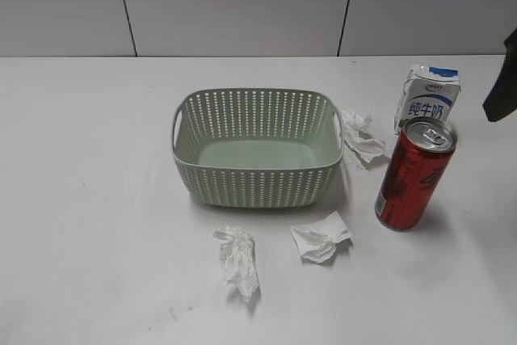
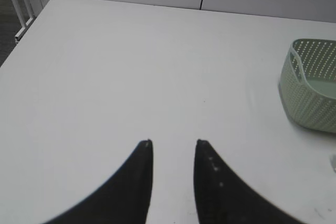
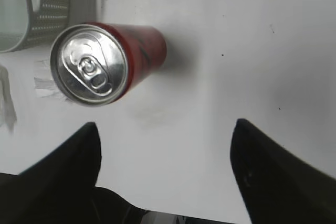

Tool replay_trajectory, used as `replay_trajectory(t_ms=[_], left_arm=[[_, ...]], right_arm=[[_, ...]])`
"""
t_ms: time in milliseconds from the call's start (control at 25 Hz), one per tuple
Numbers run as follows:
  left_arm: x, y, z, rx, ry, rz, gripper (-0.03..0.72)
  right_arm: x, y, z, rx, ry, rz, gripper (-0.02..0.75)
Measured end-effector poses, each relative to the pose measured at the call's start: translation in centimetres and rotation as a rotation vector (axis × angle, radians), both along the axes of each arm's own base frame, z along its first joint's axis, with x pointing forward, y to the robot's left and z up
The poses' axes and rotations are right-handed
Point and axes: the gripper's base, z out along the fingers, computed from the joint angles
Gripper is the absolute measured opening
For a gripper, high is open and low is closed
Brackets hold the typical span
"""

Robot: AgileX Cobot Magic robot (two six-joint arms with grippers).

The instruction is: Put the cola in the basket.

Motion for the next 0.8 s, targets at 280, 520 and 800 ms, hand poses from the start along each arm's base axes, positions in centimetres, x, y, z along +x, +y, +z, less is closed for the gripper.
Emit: replay_trajectory(t_ms=[280,520,800], left_arm=[[0.0,0.0,0.0,0.0,0.0,0.0,0.217],[0.0,0.0,0.0,0.0,0.0,0.0,0.217],[0.0,0.0,0.0,0.0,0.0,0.0,0.217]], right_arm=[[2.6,3.8,-0.2,-0.003,0.034,0.117,0.581],[3.1,7.1,-1.9,-0.082,0.078,0.166,0.581],[4.2,7.7,-4.8,-0.122,0.159,0.154,0.581]])
